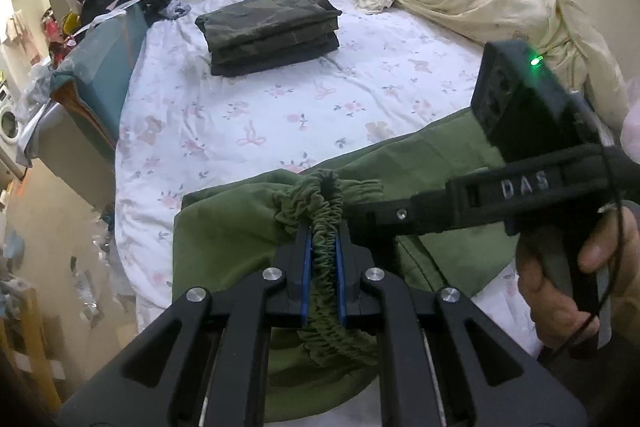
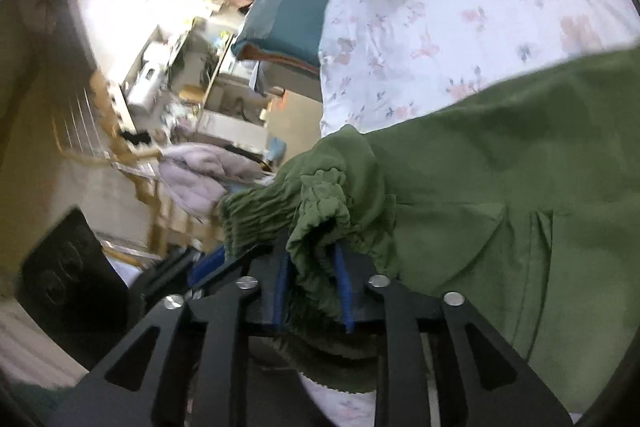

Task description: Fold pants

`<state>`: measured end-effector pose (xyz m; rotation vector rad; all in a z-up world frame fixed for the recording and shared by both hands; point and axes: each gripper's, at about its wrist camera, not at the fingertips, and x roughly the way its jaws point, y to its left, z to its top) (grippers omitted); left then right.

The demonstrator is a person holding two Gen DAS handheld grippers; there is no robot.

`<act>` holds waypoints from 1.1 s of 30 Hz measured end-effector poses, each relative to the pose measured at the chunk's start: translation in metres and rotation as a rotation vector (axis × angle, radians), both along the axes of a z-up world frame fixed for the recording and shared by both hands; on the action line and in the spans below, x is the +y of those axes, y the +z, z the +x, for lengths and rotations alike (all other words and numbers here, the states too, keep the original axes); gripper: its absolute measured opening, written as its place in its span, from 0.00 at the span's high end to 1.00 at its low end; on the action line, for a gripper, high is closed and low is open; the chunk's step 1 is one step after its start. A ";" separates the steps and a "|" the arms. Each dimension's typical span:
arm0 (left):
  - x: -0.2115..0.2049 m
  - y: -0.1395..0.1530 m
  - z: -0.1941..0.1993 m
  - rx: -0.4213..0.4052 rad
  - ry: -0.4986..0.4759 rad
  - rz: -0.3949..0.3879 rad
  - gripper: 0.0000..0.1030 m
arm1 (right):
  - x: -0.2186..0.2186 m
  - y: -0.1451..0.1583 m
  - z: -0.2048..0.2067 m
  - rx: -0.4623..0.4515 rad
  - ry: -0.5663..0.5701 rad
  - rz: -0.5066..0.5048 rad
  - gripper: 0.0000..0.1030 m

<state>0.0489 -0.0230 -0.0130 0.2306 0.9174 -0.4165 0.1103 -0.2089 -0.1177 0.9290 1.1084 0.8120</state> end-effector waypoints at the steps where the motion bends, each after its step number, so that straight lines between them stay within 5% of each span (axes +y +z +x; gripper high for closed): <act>1: 0.000 -0.001 0.001 0.006 0.000 -0.003 0.92 | -0.002 -0.004 0.000 0.019 -0.014 0.022 0.65; 5: 0.001 -0.009 0.001 0.042 -0.009 -0.010 0.91 | -0.007 -0.008 0.001 0.044 -0.030 0.123 0.26; 14: -0.011 -0.025 0.006 0.083 -0.041 -0.007 0.89 | 0.007 -0.004 0.001 0.011 -0.006 0.064 0.23; 16: -0.017 -0.026 0.004 0.075 -0.071 -0.001 0.85 | 0.008 -0.003 0.001 0.008 -0.008 0.044 0.28; 18: -0.017 -0.025 0.004 0.057 -0.069 -0.006 0.81 | 0.007 -0.002 0.003 -0.007 -0.014 0.006 0.44; 21: -0.008 -0.022 0.001 0.091 -0.065 -0.055 0.55 | -0.001 -0.005 0.005 -0.009 -0.041 -0.030 0.75; 23: 0.008 -0.012 -0.010 0.085 -0.048 -0.067 0.35 | -0.004 -0.003 0.008 -0.015 -0.046 -0.073 0.78; 25: 0.029 -0.003 -0.022 0.053 -0.035 -0.080 0.29 | -0.004 0.001 0.016 -0.016 -0.026 -0.091 0.79; 29: 0.080 -0.003 -0.022 0.015 0.141 -0.026 0.24 | -0.001 0.013 0.042 -0.072 0.007 -0.177 0.80; 33: 0.111 -0.027 0.001 0.086 0.352 0.047 0.24 | -0.007 -0.045 0.073 0.068 -0.001 -0.374 0.80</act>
